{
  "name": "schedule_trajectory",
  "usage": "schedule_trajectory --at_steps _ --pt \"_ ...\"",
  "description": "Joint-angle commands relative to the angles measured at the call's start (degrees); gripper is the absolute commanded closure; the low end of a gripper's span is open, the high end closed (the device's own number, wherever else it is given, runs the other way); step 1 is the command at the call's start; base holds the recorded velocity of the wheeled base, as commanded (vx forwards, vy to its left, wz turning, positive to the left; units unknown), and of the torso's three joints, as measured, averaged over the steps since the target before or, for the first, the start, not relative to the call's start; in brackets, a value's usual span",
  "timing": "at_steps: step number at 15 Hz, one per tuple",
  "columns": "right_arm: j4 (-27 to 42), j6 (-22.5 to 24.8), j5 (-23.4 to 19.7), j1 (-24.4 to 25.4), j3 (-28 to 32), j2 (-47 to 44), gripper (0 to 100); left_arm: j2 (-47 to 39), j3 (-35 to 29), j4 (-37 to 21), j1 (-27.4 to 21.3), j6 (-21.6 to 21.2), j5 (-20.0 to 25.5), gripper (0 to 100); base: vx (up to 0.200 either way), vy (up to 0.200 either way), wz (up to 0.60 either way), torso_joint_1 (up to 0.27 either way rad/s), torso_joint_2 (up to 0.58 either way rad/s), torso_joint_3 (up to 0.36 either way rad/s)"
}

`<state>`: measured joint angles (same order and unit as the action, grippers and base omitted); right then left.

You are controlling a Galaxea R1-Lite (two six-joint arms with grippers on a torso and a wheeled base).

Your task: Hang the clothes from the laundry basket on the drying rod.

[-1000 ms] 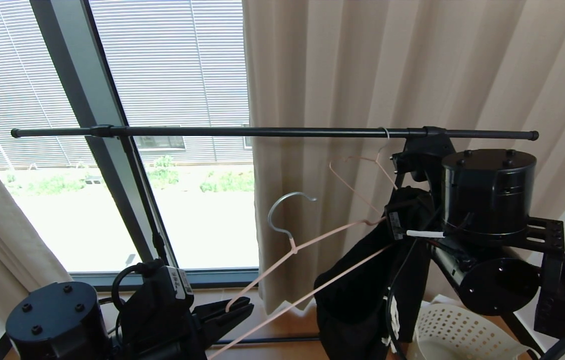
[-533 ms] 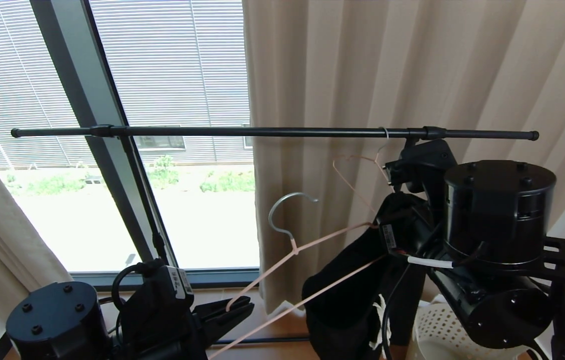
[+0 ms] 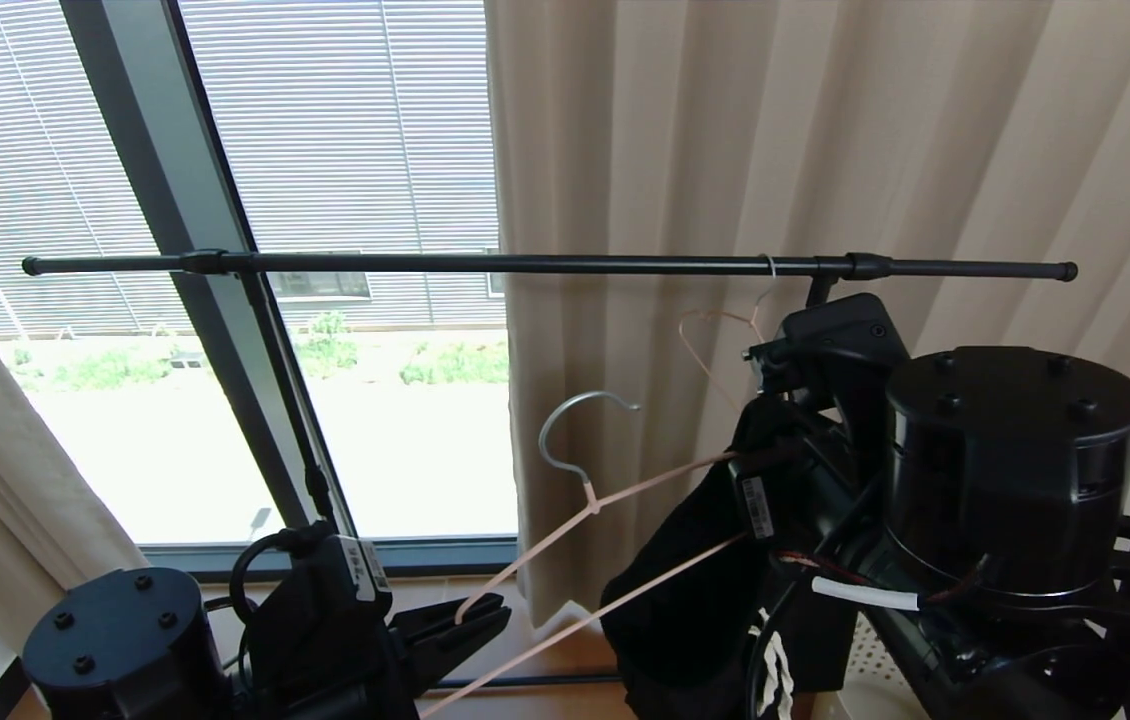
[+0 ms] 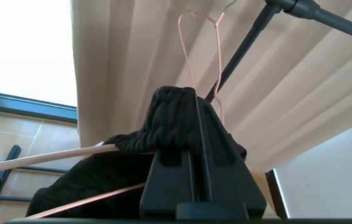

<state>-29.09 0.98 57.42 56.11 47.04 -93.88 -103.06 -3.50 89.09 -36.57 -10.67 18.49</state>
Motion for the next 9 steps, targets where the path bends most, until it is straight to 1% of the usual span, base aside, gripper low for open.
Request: schedule_trajectory --at_steps 1,6,9 --pt "0.0 -0.4 0.1 1.5 0.1 -0.3 100 -0.2 0.0 0.0 0.0 0.0 0.0 100 0.0 0.0 0.0 0.0 0.0 0.0" --pt "0.0 -2.1 0.0 5.9 0.2 -0.6 100 -0.2 0.0 0.1 0.0 0.0 0.0 100 0.0 0.0 0.0 0.0 0.0 0.0" --pt "0.0 -4.4 0.1 7.6 0.9 -2.1 100 -0.2 0.0 0.0 0.0 0.0 0.0 100 0.0 0.0 0.0 0.0 0.0 0.0"
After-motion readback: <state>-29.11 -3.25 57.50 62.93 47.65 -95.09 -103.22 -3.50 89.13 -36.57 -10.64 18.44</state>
